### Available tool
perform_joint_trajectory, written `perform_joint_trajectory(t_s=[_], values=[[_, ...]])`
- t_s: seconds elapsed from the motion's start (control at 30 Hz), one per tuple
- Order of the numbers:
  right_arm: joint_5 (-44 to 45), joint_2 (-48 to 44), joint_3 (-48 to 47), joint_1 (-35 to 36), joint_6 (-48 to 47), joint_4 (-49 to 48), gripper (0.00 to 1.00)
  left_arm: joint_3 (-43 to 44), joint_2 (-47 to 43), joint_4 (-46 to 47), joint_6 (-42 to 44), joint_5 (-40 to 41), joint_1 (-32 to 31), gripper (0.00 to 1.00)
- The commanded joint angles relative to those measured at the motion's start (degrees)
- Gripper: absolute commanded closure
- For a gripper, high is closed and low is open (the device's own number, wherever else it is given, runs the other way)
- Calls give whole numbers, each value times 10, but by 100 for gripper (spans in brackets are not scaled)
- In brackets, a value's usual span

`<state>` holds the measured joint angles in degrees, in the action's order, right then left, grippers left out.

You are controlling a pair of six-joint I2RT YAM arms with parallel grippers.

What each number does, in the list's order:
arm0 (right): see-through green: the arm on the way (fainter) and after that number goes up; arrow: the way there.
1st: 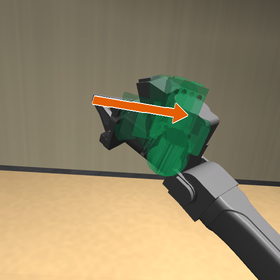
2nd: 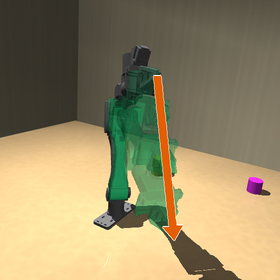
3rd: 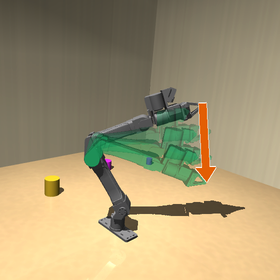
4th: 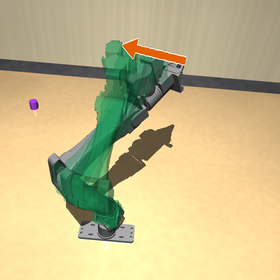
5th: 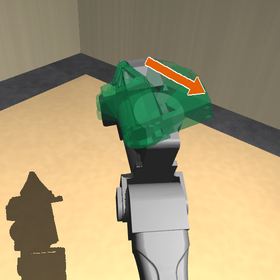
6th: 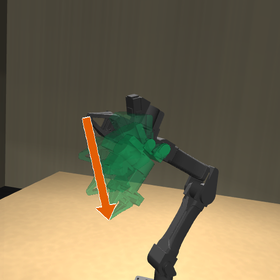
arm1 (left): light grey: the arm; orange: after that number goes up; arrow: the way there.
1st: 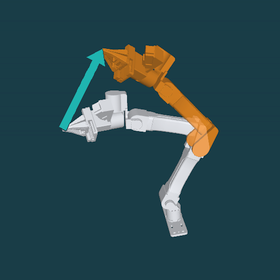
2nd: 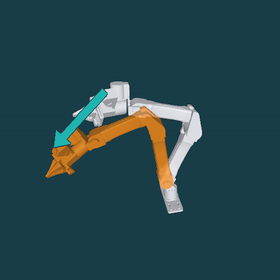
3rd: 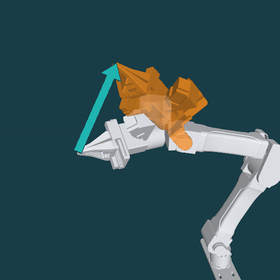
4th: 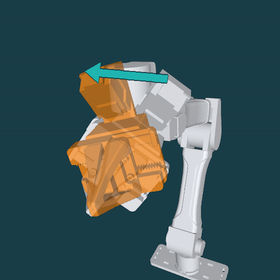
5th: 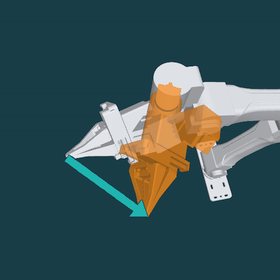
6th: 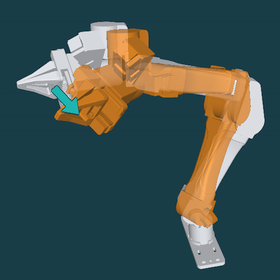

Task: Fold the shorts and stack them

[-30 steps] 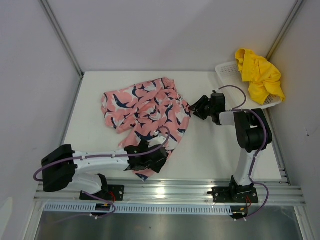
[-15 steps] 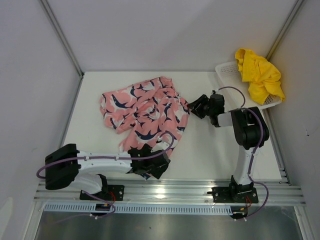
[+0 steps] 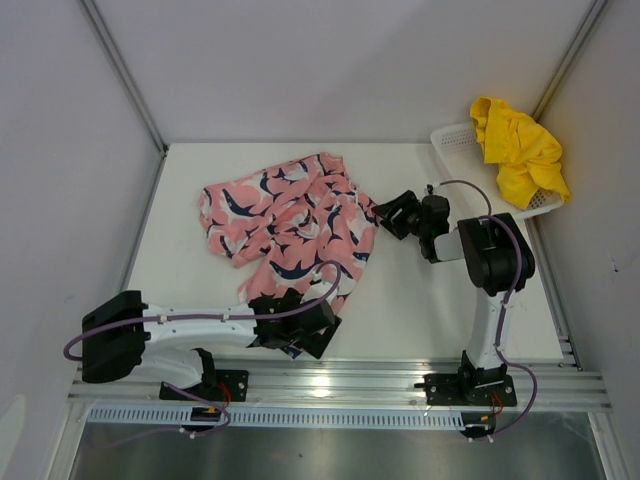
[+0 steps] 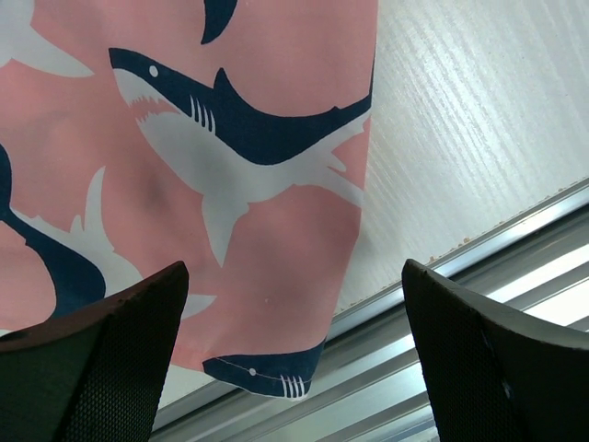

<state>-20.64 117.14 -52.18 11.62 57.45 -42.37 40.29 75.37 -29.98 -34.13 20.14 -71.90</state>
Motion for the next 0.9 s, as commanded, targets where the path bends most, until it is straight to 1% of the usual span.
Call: perform_joint_trajectory(t_s=[0.0, 0.07, 0.13, 0.2, 0.3, 0.4, 0.43, 0.5, 0.53, 0.6, 0.67, 0.7, 0.73, 0.8, 0.83, 0.87], values=[[-2, 13, 13, -5, 20, -34, 36, 7, -24, -4, -16, -6, -4, 1], [3, 9, 28, -7, 28, -61, 37, 8, -29, -10, -17, -4, -4, 1], [-4, 13, 14, -7, 22, -48, 34, 8, -33, -9, -18, -9, -4, 1], [-12, 24, 5, -5, 21, -51, 34, 8, -34, -6, -17, -15, -4, 1], [-13, 34, 4, -5, 36, -74, 38, 11, -31, -12, -16, -16, -4, 1], [-18, 48, -17, -4, 35, -61, 47, 10, -31, -9, -16, -19, -4, 1], [-20, 51, -21, -3, 34, -58, 54, 9, -33, -8, -16, -20, -4, 1], [-21, 57, -31, -3, 36, -55, 58, 9, -33, -8, -15, -21, -4, 1], [-21, 59, -32, -3, 36, -57, 63, 8, -34, -8, -15, -24, -4, 1], [-17, 56, -31, -3, 31, -51, 69, 7, -32, -6, -9, -27, -4, 1], [0, 38, -28, -5, 19, -18, 84, 2, -29, -4, -2, -40, -4, 1], [8, 30, -31, -5, 0, 5, 87, 0, -29, -3, 2, -44, -5, 1], [15, 13, -35, -6, -14, 52, 94, -1, -29, -2, 8, -47, -4, 1], [36, -8, -52, -7, -58, 103, 100, -8, -34, 3, 25, -56, -9, 1], [46, -26, -57, -7, -73, 156, 100, -10, -37, 5, 29, -59, -10, 1], [60, -35, -63, -5, -87, 177, 100, -14, -42, 6, 33, -62, -14, 1]])
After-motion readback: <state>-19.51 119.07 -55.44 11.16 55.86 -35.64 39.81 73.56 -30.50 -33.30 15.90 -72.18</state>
